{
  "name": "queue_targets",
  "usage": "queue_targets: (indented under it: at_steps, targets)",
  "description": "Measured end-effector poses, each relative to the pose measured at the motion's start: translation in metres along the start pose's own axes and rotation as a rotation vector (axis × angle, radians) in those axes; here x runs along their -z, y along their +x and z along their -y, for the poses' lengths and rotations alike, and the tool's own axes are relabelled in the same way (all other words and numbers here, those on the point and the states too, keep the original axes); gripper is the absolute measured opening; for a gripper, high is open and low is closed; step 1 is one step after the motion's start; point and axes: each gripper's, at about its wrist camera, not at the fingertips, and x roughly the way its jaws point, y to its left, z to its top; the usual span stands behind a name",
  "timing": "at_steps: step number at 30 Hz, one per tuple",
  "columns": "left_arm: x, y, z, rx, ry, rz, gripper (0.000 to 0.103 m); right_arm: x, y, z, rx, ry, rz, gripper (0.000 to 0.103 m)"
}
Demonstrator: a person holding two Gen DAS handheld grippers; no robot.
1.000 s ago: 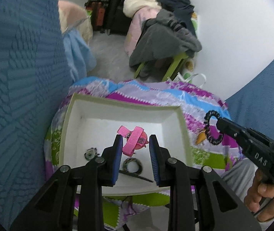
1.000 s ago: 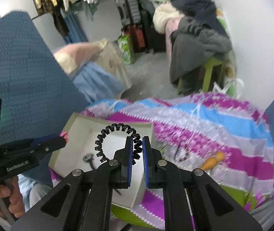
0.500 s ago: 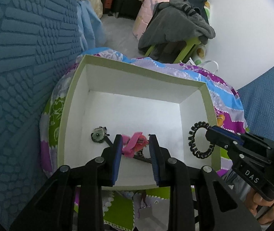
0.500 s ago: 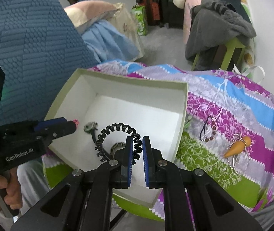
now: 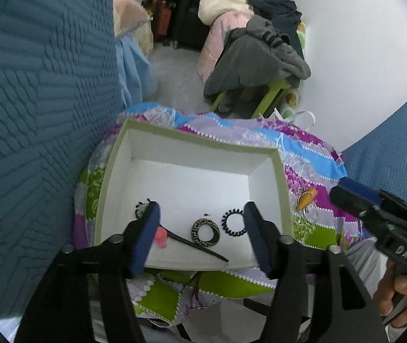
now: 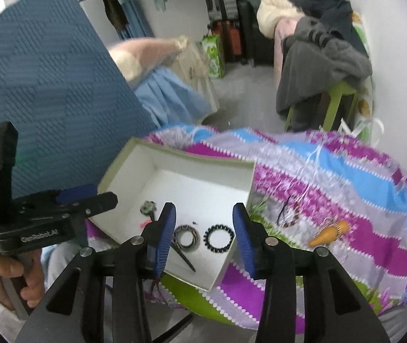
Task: Organize jewelry
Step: 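Move both open tools back over the remaining jewelry on the sheet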
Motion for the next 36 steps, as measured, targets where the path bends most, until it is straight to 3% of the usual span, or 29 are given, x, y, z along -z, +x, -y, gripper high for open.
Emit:
queue_targets:
  at_steps: [6,19,27,36]
  targets:
    - [-0.005,-0.034,0.021,0.008,0.012,0.078,0.069,-0.008,-0.045,0.007,0.024,-0.039,0.108,0.042]
    - [0.014,-0.082,0.078,0.041,0.063,0.195,0.069,0.015,-0.11,0.049,0.076,-0.02,0.219,0.042]
    - [0.03,-0.079,0.112,0.105,0.085,0.225,0.069,0.044,-0.127,0.073,0.084,0.0,0.232,0.042]
    - [0.058,-0.041,0.145,0.182,0.104,0.184,0.069,0.084,-0.123,0.115,0.113,0.041,0.239,0.041]
